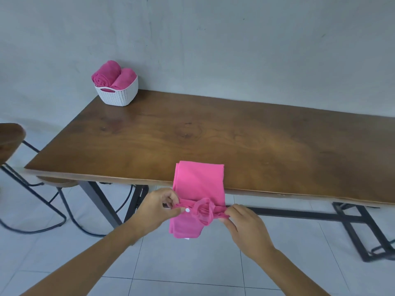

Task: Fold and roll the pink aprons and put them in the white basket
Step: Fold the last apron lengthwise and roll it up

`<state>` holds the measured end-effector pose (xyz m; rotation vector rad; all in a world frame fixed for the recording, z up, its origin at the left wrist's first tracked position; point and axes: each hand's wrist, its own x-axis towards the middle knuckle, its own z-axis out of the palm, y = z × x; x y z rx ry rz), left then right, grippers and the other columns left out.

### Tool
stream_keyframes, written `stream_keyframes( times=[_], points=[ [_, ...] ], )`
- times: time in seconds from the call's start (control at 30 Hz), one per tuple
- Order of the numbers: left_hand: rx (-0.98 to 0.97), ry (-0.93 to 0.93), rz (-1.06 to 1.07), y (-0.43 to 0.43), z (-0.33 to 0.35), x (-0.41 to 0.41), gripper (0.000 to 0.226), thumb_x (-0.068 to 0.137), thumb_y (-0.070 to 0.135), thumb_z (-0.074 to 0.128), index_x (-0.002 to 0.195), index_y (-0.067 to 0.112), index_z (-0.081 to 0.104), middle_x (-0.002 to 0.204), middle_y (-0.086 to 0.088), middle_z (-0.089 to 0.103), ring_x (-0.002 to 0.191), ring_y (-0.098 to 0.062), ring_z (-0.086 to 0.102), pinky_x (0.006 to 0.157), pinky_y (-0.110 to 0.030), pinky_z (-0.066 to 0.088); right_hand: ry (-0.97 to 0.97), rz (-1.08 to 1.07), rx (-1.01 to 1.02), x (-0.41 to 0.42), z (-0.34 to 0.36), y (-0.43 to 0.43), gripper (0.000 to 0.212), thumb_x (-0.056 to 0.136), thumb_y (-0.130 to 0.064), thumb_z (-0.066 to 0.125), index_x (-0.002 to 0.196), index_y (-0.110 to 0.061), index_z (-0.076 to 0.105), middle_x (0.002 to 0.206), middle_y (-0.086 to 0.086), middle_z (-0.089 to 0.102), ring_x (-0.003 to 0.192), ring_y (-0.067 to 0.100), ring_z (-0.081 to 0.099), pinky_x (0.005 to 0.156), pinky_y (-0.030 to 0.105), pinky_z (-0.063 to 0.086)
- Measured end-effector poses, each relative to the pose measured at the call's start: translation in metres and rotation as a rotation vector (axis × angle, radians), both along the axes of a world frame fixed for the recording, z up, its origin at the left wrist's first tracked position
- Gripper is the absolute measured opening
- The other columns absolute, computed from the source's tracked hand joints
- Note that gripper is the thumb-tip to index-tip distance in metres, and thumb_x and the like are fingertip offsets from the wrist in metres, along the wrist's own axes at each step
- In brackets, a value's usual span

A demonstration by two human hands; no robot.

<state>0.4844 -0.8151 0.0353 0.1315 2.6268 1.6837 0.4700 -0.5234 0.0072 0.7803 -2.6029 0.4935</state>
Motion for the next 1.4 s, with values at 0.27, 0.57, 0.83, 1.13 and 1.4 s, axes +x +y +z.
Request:
stream_keyframes(
  times=[0.27, 0.57, 0.83, 1.13, 1.4],
  points=[
    [0.107, 0.004, -0.003, -0.054, 0.056, 0.037, 0.032, 0.071, 0.01, 0.092, 0.071, 0.002, 0.061, 0.071, -0.006, 0.069, 0.064, -0.013, 0.061, 0.062, -0.022, 0.048, 0.038, 0.027, 0.011, 0.038, 0.066, -0.05, 0.03, 0.1, -0.037, 0.047, 0.084, -0.018, 0.063, 0.081, -0.006, 0.058, 0.077, 0.016, 0.05, 0.067, 0.027, 0.037],
    [0.171, 0.053, 0.017, -0.078, 0.079, 0.071, 0.031, 0.07, 0.014, 0.093, 0.072, 0.004, 0.063, 0.075, -0.01, 0.072, 0.067, -0.014, 0.067, 0.064, -0.02, 0.051, -0.14, -0.118, 0.07, 0.078, 0.117, -0.083, 0.024, 0.1, -0.036, 0.057, 0.082, -0.019, 0.058, 0.082, -0.009, 0.058, 0.081, 0.013, 0.051, 0.069, 0.032, 0.043],
    [0.126, 0.143, 0.04, -0.085, 0.084, 0.096, 0.035, 0.068, 0.019, 0.095, 0.072, 0.005, 0.063, 0.077, -0.008, 0.072, 0.077, -0.034, 0.069, 0.074, -0.05, 0.059, -0.263, -0.166, 0.255, 0.109, 0.133, -0.1, 0.015, 0.105, -0.034, 0.042, 0.097, -0.024, 0.05, 0.094, -0.007, 0.053, 0.087, 0.017, 0.048, 0.072, 0.032, 0.04],
    [0.041, 0.181, 0.015, -0.092, 0.08, 0.112, 0.041, 0.065, 0.027, 0.096, 0.07, 0.009, 0.059, 0.075, -0.005, 0.068, 0.064, -0.012, 0.061, 0.061, -0.031, 0.053, -0.311, -0.2, 0.286, 0.121, 0.126, -0.118, 0.031, 0.104, -0.043, 0.045, 0.086, -0.018, 0.049, 0.087, -0.005, 0.053, 0.082, 0.018, 0.045, 0.067, 0.033, 0.032],
    [0.058, 0.19, 0.113, -0.097, 0.079, 0.112, 0.038, 0.067, 0.024, 0.095, 0.07, 0.011, 0.06, 0.073, -0.004, 0.068, 0.069, -0.024, 0.066, 0.065, -0.037, 0.055, -0.244, -0.192, -0.093, 0.124, 0.108, -0.116, 0.025, 0.089, -0.031, 0.075, 0.076, -0.019, 0.058, 0.069, -0.013, 0.055, 0.07, 0.003, 0.052, 0.06, 0.014, 0.036]
  ],
)
